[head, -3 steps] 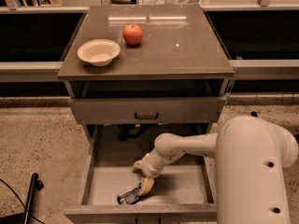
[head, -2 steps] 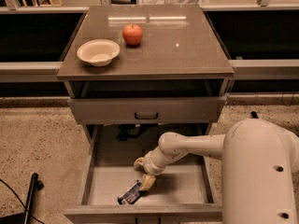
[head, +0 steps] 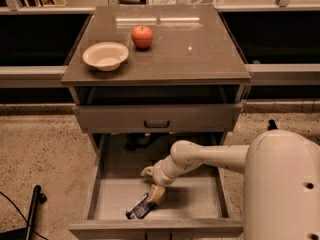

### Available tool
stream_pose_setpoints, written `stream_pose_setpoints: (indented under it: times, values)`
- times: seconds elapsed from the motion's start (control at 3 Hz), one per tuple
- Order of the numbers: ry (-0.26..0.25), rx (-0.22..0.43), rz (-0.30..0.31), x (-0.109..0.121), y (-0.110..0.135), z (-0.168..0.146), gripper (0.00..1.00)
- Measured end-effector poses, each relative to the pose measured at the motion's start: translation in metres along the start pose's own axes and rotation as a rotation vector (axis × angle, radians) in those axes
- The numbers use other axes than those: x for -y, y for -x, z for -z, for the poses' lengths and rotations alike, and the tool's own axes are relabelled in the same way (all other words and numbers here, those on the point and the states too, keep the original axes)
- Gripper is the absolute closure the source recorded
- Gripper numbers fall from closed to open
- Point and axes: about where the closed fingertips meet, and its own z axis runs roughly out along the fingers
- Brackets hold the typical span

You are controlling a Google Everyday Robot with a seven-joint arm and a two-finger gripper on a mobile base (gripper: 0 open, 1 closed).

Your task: Pick rxbar blueberry from middle drawer and place on counter

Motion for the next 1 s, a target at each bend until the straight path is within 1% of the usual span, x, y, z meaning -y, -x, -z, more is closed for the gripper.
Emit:
stream_pose_setpoints:
  times: [0.33,1.0]
  values:
    - [0.051,0.012,0.060,-0.013,0.011,-0.002,0.31]
    - [0.166,0.032,0.245,-0.044,0.030,-0.012,0.31]
